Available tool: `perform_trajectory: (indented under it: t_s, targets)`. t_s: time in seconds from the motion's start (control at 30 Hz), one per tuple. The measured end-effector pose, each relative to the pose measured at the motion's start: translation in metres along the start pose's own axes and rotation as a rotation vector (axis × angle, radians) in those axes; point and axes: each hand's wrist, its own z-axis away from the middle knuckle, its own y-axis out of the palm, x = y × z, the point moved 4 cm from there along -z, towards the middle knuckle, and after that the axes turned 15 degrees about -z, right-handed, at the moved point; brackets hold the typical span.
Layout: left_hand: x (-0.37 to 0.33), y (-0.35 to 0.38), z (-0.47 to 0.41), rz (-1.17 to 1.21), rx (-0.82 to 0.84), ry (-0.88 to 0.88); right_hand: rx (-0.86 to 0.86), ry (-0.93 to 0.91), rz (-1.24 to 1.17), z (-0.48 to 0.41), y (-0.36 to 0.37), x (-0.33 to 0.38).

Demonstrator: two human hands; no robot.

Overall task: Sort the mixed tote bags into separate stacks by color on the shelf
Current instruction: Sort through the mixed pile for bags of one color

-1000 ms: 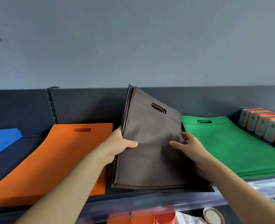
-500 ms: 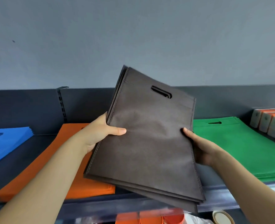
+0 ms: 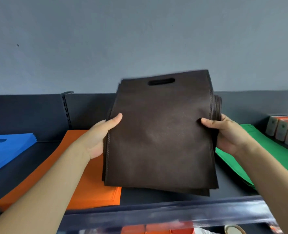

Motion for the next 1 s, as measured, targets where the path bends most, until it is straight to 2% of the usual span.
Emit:
perform_trajectory:
  t_s: [0.13, 0.27, 0.33, 0.4, 0.47, 0.53, 0.63, 0.8, 1.0]
  targets:
    - [0.011, 0.017, -0.013, -0.19, 0.014, -0.087, -0.139, 0.226, 0.108, -0.002, -0.009, -0.018]
    - [0.015, 0.029, -0.023, -0.29, -0.1, -0.059, -0.308, 0.179, 0.207, -0.006, -0.017, -0.021]
    - [0.01, 0.033, -0.023, -0.316, -0.153, 0.023, -0.3, 0.123, 0.183, -0.007, -0.017, -0.017]
    - [0.0, 0.034, -0.022, -0.274, -0.169, 0.123, -0.214, 0.003, 0.135, -0.008, -0.016, -0.002]
    - [-0.011, 0.033, -0.019, -0.169, -0.102, 0.172, -0.092, -0.096, 0.112, -0.006, -0.013, 0.016]
    - [-0.018, 0.031, -0.019, -0.172, -0.02, 0.153, -0.052, -0.066, 0.135, -0.006, -0.011, 0.021]
    - [-0.014, 0.033, -0.023, -0.278, 0.014, 0.111, -0.129, 0.063, 0.167, -0.01, -0.016, 0.011]
    - [-0.01, 0.034, -0.028, -0.304, -0.041, 0.128, -0.263, 0.159, 0.229, -0.011, -0.019, 0.007]
    - [-0.007, 0.044, -0.028, -0.299, -0.181, 0.241, -0.235, 0.03, 0.228, -0.013, 0.0, 0.009]
